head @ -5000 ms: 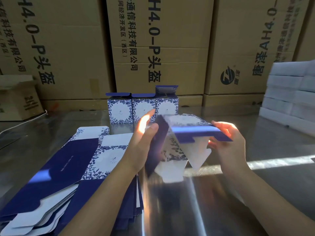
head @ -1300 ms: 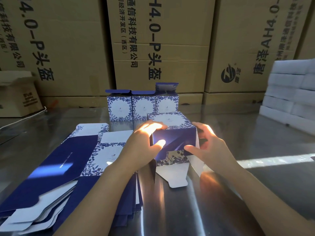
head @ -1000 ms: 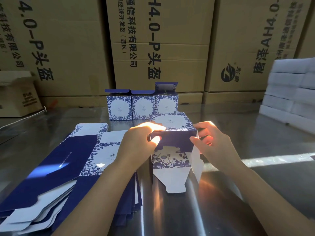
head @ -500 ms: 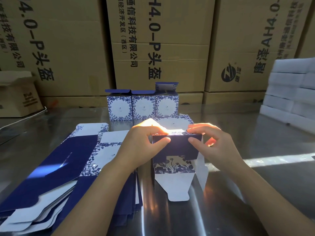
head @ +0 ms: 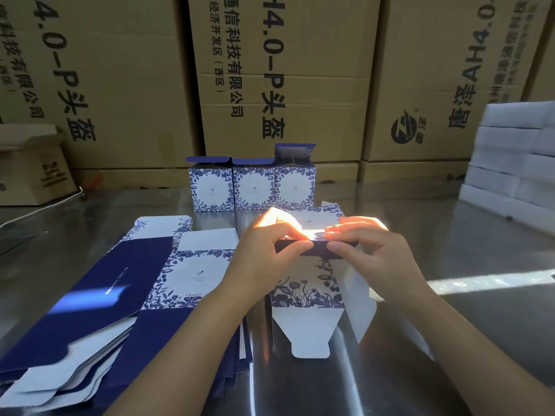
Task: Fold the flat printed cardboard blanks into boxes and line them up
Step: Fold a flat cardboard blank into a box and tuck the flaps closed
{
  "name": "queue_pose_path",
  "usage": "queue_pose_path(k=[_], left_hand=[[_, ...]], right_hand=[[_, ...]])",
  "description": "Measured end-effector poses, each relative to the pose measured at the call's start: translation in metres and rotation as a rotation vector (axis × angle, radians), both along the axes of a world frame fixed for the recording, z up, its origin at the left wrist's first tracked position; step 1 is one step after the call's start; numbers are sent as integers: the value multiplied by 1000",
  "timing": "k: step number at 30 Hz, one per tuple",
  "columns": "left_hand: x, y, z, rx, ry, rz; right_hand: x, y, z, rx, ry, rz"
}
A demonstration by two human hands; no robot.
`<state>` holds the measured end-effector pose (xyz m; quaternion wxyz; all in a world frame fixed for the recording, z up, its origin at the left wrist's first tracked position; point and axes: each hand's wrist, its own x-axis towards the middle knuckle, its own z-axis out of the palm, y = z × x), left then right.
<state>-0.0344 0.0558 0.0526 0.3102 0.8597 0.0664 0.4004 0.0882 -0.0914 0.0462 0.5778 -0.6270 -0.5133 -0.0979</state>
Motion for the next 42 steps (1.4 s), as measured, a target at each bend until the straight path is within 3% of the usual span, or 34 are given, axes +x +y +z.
queue_pose_path(k=[24, 27, 30, 35, 42], left_hand=[[2, -11, 2, 49, 58, 31], [-4, -6, 8, -17, 42, -23], [-12, 3, 14, -95, 66, -68], [-20, 19, 13, -259, 70, -26], [-22, 22, 12, -234, 62, 55]], right_hand=[[-7, 0, 1, -47, -4, 5], [-4, -1, 1, -50, 19, 2], [2, -5, 3, -44, 170, 38], [11, -9, 3, -49, 177, 11], [13, -7, 1, -15, 201, 17]])
